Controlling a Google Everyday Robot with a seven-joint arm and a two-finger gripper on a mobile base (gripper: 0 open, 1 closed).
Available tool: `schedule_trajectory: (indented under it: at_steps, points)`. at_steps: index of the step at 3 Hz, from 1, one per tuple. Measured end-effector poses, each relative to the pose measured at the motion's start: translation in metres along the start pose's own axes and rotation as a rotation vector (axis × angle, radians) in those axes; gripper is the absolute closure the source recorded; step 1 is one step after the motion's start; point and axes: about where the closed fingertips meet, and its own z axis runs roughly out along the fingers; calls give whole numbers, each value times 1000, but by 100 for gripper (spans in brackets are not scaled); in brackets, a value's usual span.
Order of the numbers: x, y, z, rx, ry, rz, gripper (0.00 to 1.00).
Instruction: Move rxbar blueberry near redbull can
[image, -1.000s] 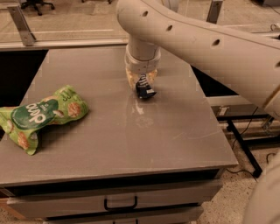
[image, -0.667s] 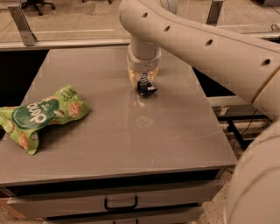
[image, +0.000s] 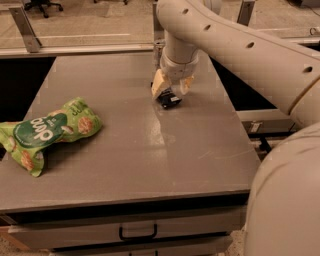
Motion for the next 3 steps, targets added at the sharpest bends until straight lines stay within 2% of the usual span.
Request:
schedule_trajectory:
  at_steps: [1, 2, 3]
  points:
    - [-5, -37, -23, -52, -44, 80, 0]
    - [-11, -102, -52, -104, -115, 225, 0]
    - [-8, -166, -61, -52, -89, 410, 0]
